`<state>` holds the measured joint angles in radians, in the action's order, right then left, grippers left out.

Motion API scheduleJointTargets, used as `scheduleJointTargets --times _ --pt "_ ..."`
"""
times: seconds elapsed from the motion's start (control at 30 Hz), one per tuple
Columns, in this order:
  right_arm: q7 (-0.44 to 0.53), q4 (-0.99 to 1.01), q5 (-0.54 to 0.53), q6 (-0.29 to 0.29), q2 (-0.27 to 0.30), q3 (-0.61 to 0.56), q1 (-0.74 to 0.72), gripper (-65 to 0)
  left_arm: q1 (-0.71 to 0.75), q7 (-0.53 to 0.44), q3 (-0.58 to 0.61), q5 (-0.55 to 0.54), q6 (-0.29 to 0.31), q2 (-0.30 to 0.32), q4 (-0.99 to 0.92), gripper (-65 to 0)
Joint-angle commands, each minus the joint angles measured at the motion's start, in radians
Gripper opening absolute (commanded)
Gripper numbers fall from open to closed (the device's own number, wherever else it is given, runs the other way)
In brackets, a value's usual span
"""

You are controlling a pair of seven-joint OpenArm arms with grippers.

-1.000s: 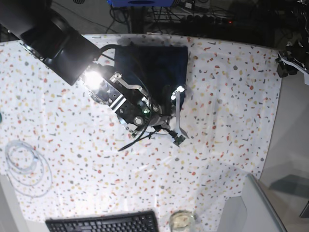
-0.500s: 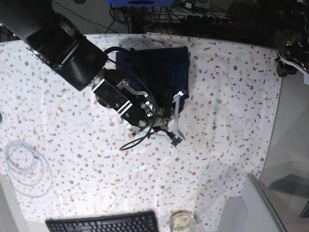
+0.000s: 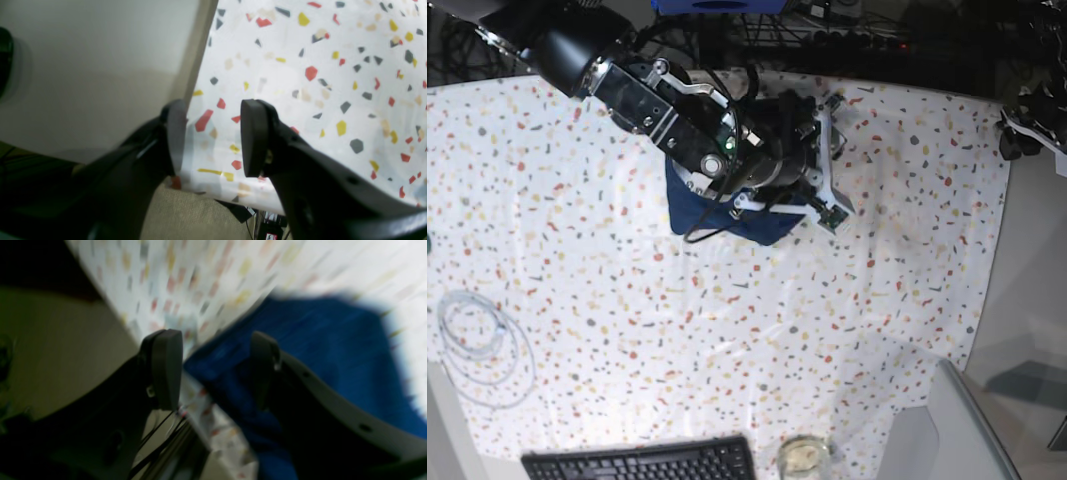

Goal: Layout the t-shirt on the table in an organized manner, then fold the t-shirt properly
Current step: 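Press and smooth the folded bundle with the right gripper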

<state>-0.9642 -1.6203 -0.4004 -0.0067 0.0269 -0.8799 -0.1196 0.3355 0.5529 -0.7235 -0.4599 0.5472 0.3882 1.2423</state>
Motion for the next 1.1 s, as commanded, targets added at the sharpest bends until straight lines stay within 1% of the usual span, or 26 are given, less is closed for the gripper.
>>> scheduleJointTargets --times 0.0,0.13,0.33,0.4,0.5,0.57,0.6,0.63,0.77,0.83,0.87,0.93,1.07 --pt "0.021 -0.004 -0.005 0.001 -0.011 0.005 -0.007 -34.4 0.000 -0.018 -0.008 -0.012 0.000 0.024 0.014 -39.2" --pt "0.021 0.058 -0.005 0.000 -0.014 0.005 0.001 -33.8 0.000 -0.018 -0.008 -0.012 0.000 0.024 0.014 -39.2" --pt "0.026 0.150 -0.005 0.000 -0.068 0.005 0.001 -33.6 0.000 -0.018 -0.008 -0.012 0.000 0.024 0.014 -39.2" --pt "0.057 0.197 -0.005 0.000 -0.081 0.005 -0.001 -33.6 0.001 -0.018 -0.008 -0.012 0.000 0.024 0.014 -39.2" --pt "0.118 0.254 -0.005 0.000 -0.083 0.003 0.001 -34.4 0.004 -0.018 -0.008 -0.012 0.000 0.024 0.014 -39.2" --pt "0.138 0.262 -0.005 0.000 -0.080 0.003 0.002 -35.4 0.004 -0.018 -0.008 -0.012 0.000 0.024 0.014 -39.2" --pt "0.141 0.262 -0.005 0.000 -0.077 0.003 0.002 -38.0 0.004 -0.018 -0.008 -0.012 0.000 0.024 0.014 -39.2" --pt "0.141 0.262 -0.005 0.000 -0.077 0.003 0.002 -42.0 0.004 -0.018 -0.008 -0.012 0.000 0.024 0.014 -39.2" --pt "0.139 0.262 -0.005 0.000 -0.074 0.003 0.005 -65.0 0.001 -0.020 -0.008 -0.012 0.000 0.024 0.014 -39.2" --pt "0.138 0.245 -0.005 0.000 -0.074 0.001 0.018 -64.7 -0.002 -0.020 -0.008 -0.012 0.000 0.024 0.014 -39.2" --pt "0.138 0.223 -0.005 0.000 -0.071 0.001 0.022 -63.5 -0.003 -0.020 -0.008 -0.012 0.000 0.024 0.014 -39.2" --pt "0.133 0.174 -0.005 0.001 -0.043 0.000 0.027 -64.2 -0.003 -0.020 -0.008 -0.012 0.000 0.024 0.014 -39.2" --pt "0.070 0.134 -0.005 0.003 -0.031 -0.072 0.033 -64.2 -0.005 -0.020 -0.008 -0.012 0.000 0.024 0.015 -39.2"
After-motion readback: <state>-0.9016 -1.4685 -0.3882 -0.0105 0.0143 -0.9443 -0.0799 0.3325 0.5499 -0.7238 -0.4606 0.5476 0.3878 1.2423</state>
